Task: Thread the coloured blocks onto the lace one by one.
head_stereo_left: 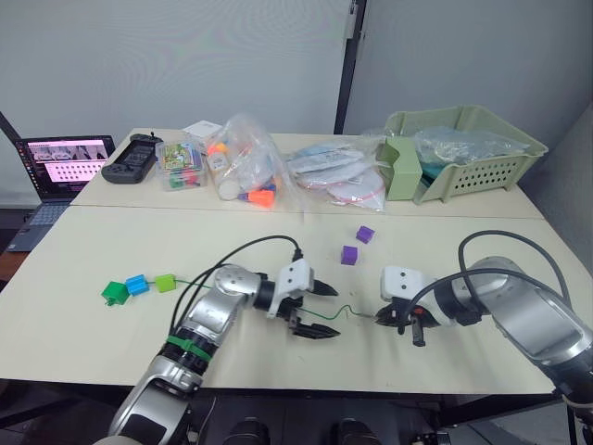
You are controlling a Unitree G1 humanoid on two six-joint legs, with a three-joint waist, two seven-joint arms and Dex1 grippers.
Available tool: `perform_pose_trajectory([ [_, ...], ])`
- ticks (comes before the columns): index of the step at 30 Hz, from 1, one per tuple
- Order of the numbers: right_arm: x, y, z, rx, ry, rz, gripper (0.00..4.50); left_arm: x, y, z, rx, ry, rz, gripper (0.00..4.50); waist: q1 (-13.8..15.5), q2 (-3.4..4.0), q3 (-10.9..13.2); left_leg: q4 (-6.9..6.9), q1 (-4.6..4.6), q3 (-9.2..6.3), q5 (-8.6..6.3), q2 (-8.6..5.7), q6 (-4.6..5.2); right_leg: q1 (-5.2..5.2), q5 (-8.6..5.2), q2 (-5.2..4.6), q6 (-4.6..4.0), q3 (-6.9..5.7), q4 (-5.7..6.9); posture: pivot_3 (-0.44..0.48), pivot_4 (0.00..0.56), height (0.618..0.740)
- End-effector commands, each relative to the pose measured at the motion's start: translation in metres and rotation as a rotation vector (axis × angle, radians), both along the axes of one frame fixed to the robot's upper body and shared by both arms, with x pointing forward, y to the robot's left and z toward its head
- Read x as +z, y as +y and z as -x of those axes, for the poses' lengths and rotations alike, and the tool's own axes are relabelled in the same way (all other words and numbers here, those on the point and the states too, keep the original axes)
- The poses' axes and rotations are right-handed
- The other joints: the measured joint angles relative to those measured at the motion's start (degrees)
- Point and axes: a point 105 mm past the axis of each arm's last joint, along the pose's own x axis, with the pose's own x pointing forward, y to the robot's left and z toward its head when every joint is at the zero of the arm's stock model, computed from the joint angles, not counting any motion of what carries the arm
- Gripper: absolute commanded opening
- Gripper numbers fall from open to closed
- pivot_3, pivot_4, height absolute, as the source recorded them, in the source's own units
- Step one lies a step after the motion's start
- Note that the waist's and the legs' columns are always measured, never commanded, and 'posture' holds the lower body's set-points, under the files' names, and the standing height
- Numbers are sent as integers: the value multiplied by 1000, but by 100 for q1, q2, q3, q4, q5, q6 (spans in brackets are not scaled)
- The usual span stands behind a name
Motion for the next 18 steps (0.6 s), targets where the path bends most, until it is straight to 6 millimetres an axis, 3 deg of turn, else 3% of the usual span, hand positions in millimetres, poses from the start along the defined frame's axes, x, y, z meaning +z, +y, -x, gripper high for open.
perform_pose_trajectory([
  [1,6,7,3,23,-10,-18,0,1,-9,2,-9,-28,19,4430,0,0,0,0,0,0,0,0,0,-1,0,0,0,0,0,0,150,734],
  [4,5,9,4,25,-6,-17,0,0,-16,3,-10,-18,35,4430,0,0,0,0,0,-2,0,-1,0,0,0,0,0,0,0,0,150,734],
  [6,4,9,5,24,-4,-17,0,1,-19,2,-6,-19,41,3770,0,0,0,0,1,-2,0,-1,0,1,0,-1,0,0,0,0,150,734],
  [7,4,10,4,23,-3,-18,0,1,-20,3,-10,-20,40,3673,1,0,0,0,1,-2,0,-1,0,1,0,-1,0,0,0,0,150,734],
  [9,4,10,4,23,-2,-18,0,0,-22,4,-20,-24,38,2828,0,0,0,0,1,-3,0,-1,0,1,0,-1,0,0,-2,0,150,734],
  [18,3,9,4,20,-1,-18,0,2,-35,10,-44,-24,56,2733,10,0,0,0,1,-4,0,-2,0,2,0,-1,0,0,-3,0,150,734],
])
